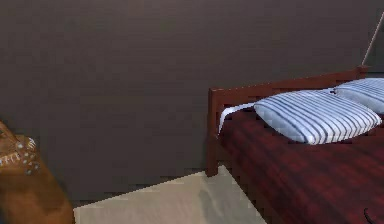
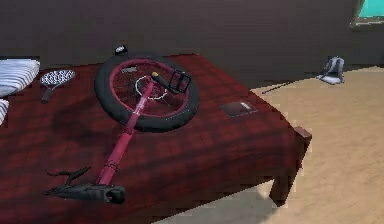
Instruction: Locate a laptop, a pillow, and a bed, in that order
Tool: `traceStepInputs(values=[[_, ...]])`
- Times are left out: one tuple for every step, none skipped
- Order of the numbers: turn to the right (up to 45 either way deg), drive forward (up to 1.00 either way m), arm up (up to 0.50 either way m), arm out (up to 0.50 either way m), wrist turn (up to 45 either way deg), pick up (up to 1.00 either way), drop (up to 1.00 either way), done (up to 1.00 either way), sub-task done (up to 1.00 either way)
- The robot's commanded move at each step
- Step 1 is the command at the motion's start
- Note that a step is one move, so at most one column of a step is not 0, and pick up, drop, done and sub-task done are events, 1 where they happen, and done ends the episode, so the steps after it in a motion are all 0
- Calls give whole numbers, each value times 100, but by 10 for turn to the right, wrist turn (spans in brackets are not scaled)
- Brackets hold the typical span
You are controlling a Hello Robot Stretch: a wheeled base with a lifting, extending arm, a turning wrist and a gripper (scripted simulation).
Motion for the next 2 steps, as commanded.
traceStepInputs(values=[[0, 35, 0, 0, 0, 0, 0, 0, 0], [420, 0, 0, 0, 0, 0, 0, 0, 0]])
